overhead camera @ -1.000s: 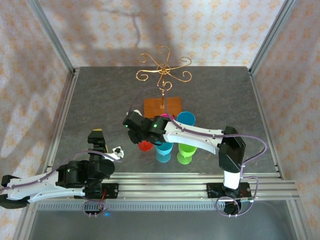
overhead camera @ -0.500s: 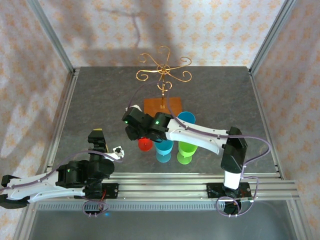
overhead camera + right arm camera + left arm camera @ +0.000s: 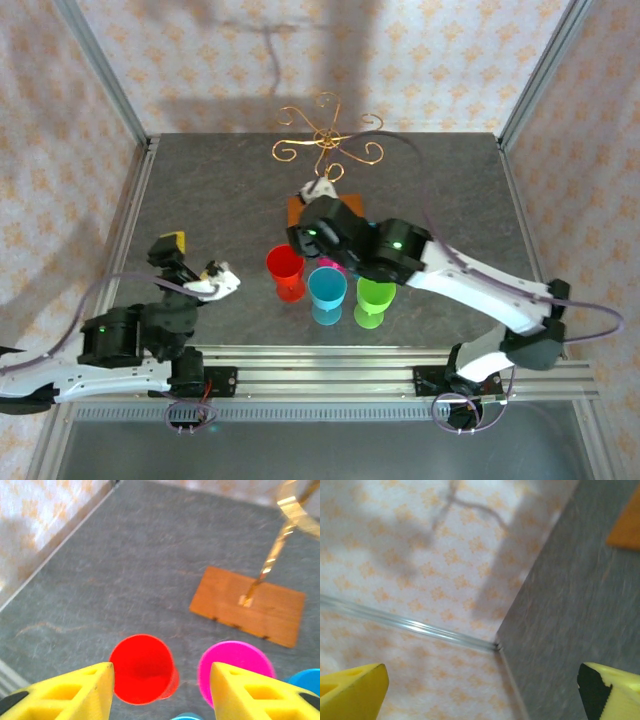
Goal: Take the wine glass off the wine glass rack
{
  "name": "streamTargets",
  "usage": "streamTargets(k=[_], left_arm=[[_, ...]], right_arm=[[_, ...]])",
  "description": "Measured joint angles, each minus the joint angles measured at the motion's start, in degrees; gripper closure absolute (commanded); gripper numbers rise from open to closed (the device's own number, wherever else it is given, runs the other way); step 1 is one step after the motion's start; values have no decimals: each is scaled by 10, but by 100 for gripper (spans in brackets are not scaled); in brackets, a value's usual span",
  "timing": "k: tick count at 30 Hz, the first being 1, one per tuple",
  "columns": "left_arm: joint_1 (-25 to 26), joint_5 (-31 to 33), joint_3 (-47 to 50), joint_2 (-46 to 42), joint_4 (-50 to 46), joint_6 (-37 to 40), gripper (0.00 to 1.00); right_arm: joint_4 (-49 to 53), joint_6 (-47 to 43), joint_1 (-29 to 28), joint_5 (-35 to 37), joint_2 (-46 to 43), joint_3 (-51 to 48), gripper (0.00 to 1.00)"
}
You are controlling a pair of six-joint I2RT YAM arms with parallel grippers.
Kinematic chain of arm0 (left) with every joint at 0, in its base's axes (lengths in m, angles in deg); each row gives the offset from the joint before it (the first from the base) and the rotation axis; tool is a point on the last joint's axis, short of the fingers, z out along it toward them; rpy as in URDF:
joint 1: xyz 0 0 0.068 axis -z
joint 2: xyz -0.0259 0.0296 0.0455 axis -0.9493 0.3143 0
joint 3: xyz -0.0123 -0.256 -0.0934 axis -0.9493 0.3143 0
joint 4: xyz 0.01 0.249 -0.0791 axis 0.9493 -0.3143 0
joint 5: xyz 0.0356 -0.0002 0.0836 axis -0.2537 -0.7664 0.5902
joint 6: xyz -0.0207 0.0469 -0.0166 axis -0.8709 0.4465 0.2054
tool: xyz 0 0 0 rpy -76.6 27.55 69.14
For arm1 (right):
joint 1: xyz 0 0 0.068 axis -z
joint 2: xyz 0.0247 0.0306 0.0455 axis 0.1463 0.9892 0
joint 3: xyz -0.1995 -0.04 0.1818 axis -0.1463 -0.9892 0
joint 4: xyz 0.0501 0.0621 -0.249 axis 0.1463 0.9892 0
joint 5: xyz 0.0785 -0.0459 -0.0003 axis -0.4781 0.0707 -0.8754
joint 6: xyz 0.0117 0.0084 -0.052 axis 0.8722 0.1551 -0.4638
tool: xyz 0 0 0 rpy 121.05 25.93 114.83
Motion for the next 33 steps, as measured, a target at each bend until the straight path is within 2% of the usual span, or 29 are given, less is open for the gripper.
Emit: streamTargets(k=[6,12,16,21,25,28,31,33], left_arm=[[-31,-44,-51,26,-19,-134,0],[-132,-145,-82,54,-22,-259,0],[-237,-228,-86,65,0,-329,0],[-435,-387,-75,128,38,-428,1],[-583,-508,-21,169,101,-511,0],[-646,-561,1,204,126,-553,0],[-666,-565,1,250,161,-572,0],[-667,-562,2,274,185,-574,0]], right_arm=[[12,20,26,66,-136,-102,44],[18,38,107,86,-270,-209,39],[17,38,176,77,-303,-252,37],[0,31,275,39,-302,-308,35],[-35,12,357,1,-304,-355,32],[-73,0,423,-30,-299,-384,31],[-130,-15,477,-40,-290,-426,30],[-166,-28,492,-29,-284,-458,30]])
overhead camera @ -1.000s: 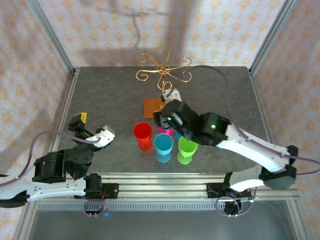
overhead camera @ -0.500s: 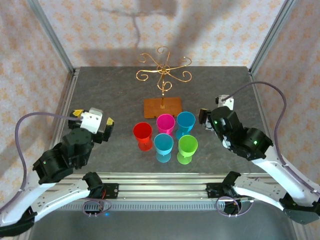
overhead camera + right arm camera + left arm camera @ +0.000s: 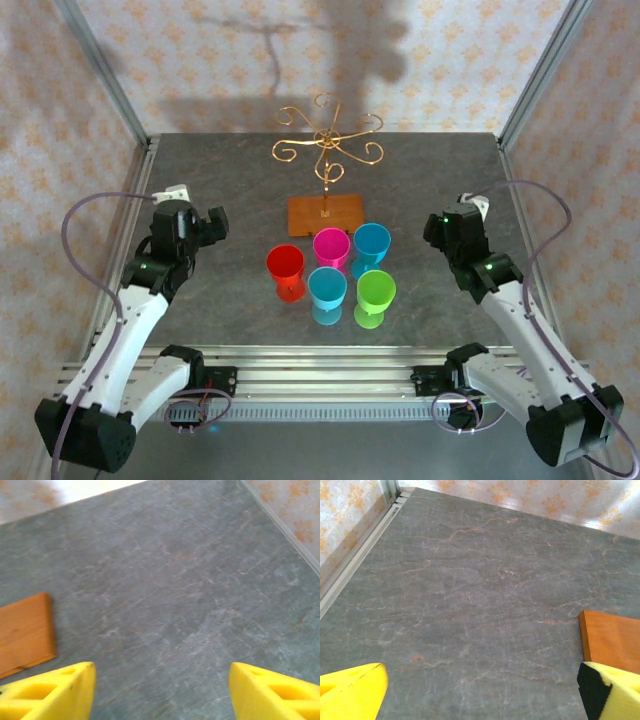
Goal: Take the wine glass off the wine glass rack
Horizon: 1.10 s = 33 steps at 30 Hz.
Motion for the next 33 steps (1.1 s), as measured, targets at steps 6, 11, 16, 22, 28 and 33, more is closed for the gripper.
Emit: streamTargets(k=[6,11,16,22,28,33], left_arm=[[0,42,26,57,105,7,0],[-8,68,63,113,198,35,0],[-19,88,134,149,298,77,1],[-29,91,172,226,427,118,0],[-39,82,198,313,564,144,0],[-49,64,226,330,617,148,0]], right_arm=[[-149,-46,29,37,73,-75,28],[-279,-81,87,40,176,-125,24],[-377,-106,98,39,255,-142,10],[-487,-138,98,40,307,-145,0],[-595,-156,100,38,333,-166,0],[-664,-152,124,8,336,-203,1]])
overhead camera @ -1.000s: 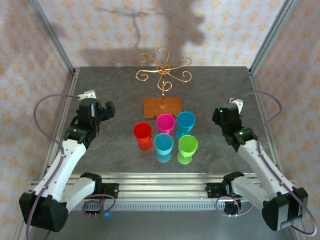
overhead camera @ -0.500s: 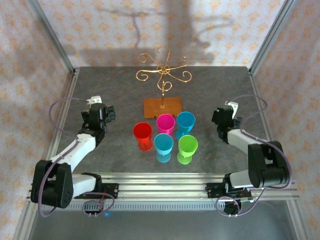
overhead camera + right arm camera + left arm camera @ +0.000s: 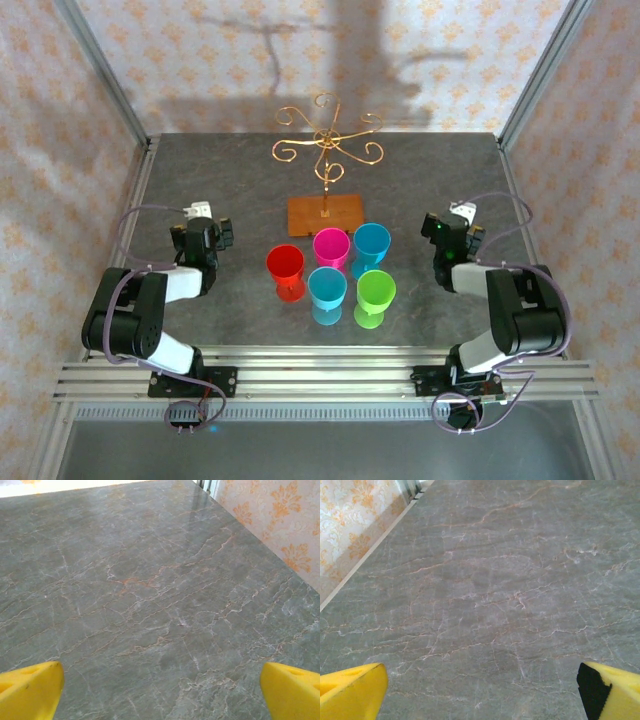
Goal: Take the wine glass off the wine glass rack
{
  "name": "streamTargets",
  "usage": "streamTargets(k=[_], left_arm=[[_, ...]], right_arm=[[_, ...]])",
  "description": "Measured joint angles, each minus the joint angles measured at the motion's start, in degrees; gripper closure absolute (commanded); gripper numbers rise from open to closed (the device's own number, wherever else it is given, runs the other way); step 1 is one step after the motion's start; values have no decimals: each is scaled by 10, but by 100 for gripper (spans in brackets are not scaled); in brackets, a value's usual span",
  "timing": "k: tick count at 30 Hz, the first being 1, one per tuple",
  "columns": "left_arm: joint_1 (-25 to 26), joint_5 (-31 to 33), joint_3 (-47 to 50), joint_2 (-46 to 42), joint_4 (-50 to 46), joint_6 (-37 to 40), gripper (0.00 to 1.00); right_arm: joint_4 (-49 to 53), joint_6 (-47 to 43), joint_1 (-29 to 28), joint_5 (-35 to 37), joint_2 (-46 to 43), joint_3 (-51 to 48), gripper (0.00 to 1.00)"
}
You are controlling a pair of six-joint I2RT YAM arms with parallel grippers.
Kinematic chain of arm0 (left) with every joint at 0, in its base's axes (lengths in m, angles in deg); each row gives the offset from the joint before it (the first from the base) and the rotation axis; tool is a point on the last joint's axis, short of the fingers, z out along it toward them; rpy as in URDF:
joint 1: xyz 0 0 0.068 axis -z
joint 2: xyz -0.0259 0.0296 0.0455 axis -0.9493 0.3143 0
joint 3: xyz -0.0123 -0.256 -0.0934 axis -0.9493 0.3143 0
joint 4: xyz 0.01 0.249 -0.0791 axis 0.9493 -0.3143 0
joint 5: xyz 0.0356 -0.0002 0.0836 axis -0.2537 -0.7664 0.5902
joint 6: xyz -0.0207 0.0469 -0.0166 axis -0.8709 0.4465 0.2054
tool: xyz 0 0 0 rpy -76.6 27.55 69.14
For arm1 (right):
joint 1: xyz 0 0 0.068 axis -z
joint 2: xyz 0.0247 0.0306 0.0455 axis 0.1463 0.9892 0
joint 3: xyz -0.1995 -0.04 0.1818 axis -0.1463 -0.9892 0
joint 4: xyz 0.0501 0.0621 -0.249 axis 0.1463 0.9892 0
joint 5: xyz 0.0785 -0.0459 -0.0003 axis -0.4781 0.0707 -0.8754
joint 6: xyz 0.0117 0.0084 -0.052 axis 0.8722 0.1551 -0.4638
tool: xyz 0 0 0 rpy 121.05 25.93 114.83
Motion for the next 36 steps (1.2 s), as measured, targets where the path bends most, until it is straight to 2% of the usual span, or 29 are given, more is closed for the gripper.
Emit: streamTargets(k=[4,9,36], left_arm=[[-2,-10,22,9,67,3,0],[-3,-18,31,18,96,4,0],[-3,-10,56,18,160,4,0]], right_arm=[[-36,3,23,-22,15,-25,1],[-51,3,23,-39,15,-27,1],[-51,3,23,-63,15,-27,1]])
